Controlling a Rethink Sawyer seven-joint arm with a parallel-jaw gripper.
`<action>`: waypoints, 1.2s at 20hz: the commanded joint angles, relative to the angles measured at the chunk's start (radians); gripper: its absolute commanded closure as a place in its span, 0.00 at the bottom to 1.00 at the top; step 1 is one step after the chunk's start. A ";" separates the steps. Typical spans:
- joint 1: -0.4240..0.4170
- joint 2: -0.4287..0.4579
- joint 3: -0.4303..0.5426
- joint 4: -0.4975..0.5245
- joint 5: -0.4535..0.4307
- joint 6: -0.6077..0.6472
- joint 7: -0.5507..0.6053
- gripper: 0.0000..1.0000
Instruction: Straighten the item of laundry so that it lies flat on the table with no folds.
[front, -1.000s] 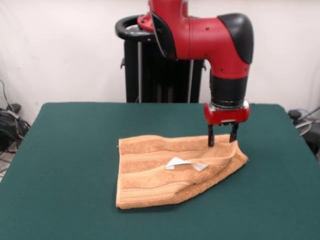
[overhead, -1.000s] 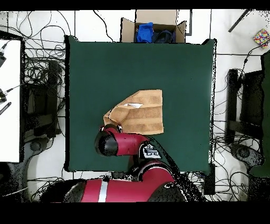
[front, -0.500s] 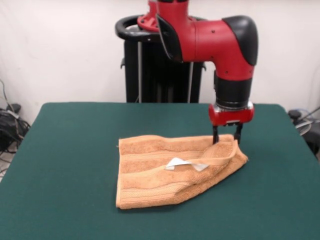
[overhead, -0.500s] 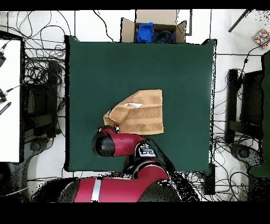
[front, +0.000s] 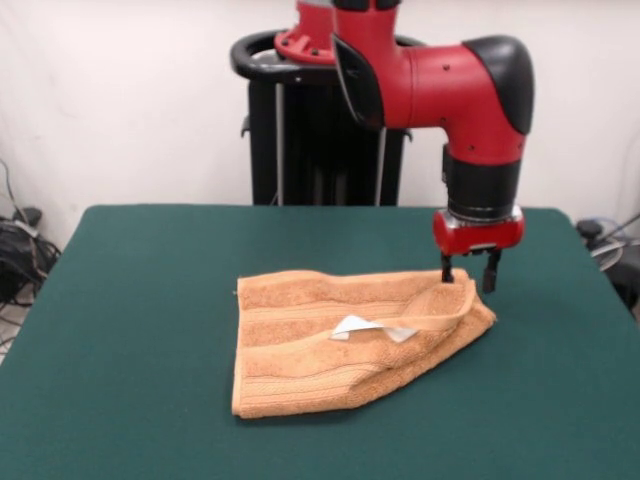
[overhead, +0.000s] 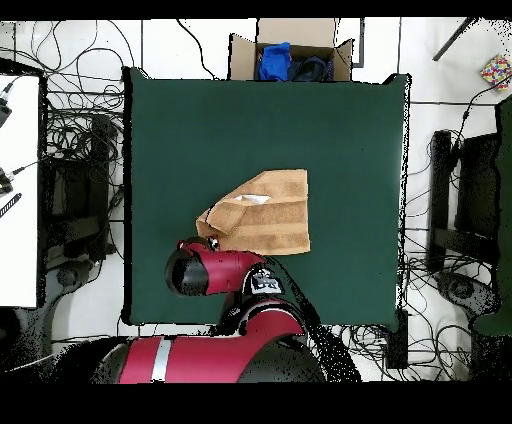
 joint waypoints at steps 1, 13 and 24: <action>0.001 -0.022 0.031 -0.097 0.069 0.059 0.184 0.00; 0.002 -0.054 0.028 -0.118 0.078 0.135 0.162 0.00; 0.032 -0.089 -0.006 -0.147 0.080 0.220 0.160 0.00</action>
